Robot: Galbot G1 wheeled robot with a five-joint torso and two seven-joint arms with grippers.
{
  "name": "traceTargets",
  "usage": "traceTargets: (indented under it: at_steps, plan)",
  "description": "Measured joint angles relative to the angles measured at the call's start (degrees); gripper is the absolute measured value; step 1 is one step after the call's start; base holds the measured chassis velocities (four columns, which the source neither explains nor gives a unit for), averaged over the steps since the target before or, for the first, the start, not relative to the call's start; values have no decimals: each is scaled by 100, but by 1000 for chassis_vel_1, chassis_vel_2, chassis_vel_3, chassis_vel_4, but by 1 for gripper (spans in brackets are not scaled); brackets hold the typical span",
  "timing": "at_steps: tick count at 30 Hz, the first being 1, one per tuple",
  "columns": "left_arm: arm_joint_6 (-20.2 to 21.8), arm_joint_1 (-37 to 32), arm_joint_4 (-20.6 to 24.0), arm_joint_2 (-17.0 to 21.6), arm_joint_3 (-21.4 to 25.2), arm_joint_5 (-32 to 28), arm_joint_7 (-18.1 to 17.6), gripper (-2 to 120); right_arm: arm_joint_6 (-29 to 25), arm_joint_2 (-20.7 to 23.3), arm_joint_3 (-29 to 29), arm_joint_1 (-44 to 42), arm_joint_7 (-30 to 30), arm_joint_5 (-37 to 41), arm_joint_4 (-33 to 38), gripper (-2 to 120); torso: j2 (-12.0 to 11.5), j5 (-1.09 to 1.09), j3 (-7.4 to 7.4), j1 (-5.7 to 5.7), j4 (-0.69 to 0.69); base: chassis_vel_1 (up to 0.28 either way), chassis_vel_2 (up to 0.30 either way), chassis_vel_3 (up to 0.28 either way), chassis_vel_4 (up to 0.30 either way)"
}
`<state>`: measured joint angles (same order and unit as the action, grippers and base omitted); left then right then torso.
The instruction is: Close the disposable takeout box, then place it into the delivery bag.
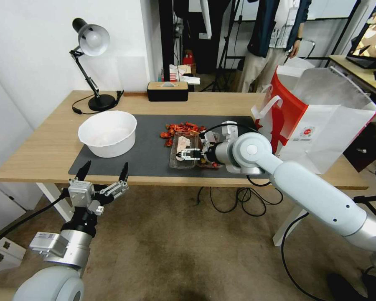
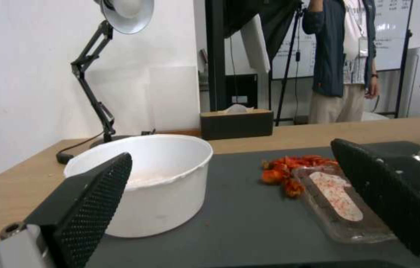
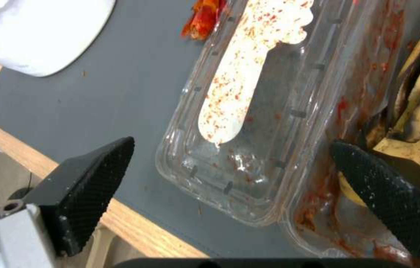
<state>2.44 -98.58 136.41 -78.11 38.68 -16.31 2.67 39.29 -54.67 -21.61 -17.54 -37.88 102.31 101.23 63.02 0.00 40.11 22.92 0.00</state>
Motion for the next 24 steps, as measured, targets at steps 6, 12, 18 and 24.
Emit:
traceTargets:
  at_steps: [6, 12, 18, 24]
  plan:
    - [-1, 16, -17, 18, -4, -4, -3, 100, 0, 48, -2, -18, -21, 3, 98, 100, 0, 0, 0, 0, 1, 0, 0, 0, 0]
    - [7, 9, -16, 36, -1, -12, 1, 100, 2, 237, 120, -67, -29, -15, 345, 100, 0, 1, 0, 0, 0, 0, 0, 0, 0]
    - [15, 9, 5, 57, 9, -28, 3, 100, -176, 435, 451, -227, 272, -447, 629, 100, 0, 0, 0, 0, 1, 0, 0, 0, 0]
    - [19, 34, 38, 96, 52, -121, 0, 100, -1033, 934, 1182, -985, 1848, -2118, 1129, 100, 0, 0, 0, 0, 1, 0, 0, 0, 0]
